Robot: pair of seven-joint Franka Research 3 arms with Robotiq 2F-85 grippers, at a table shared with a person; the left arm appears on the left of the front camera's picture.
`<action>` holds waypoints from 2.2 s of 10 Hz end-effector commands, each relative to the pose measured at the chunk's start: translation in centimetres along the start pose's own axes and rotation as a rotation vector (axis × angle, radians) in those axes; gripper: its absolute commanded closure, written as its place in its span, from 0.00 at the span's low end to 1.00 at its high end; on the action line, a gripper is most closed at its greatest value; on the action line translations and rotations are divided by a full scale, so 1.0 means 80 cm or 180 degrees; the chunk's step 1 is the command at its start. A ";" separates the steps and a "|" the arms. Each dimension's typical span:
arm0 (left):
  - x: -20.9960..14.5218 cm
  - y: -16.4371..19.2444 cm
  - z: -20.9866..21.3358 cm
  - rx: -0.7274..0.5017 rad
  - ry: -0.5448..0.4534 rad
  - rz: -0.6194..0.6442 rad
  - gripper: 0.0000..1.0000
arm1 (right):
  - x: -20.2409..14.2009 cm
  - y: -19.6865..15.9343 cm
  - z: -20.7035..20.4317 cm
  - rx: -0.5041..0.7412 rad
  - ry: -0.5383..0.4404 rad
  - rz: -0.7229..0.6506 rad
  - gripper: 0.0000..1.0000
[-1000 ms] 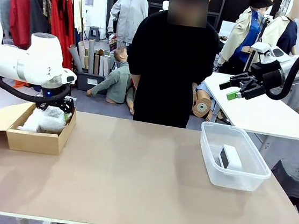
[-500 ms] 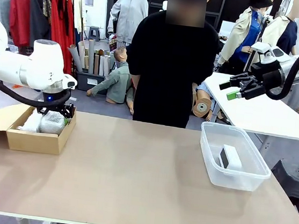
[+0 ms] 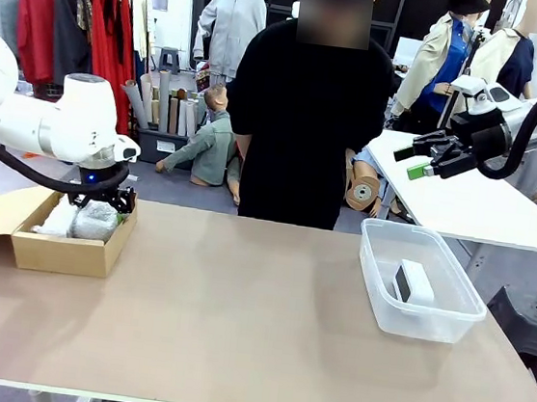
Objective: Separate and place wrapped and unwrapped clocks.
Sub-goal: If the picked Digital clock is wrapped, place it in the Package Box ; if not, place it in the Organizing box.
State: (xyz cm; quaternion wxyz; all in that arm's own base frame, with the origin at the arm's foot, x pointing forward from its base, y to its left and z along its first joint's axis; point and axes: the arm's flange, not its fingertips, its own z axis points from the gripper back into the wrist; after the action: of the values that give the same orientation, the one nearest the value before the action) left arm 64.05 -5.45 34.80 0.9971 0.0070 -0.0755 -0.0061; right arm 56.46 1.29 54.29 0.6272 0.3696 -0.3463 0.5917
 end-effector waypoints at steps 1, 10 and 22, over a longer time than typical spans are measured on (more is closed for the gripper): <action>0.004 0.001 -0.001 0.0087 0.0018 0.0028 0.81 | 0.001 0.000 0.001 -0.0008 0.0009 0.0010 0.00; 0.002 0.002 0.017 0.0117 -0.0055 0.0045 0.00 | 0.001 0.000 0.001 -0.0008 0.0009 0.0010 0.00; -0.001 -0.010 0.049 0.0024 -0.0076 -0.0020 0.00 | 0.001 0.000 0.001 -0.0008 0.0009 0.0010 0.00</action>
State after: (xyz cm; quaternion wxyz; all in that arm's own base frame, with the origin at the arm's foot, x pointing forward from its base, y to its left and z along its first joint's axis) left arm 63.25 -6.49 38.62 0.9966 0.0116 -0.0805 -0.0101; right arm 56.46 1.29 54.29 0.6272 0.3696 -0.3463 0.5917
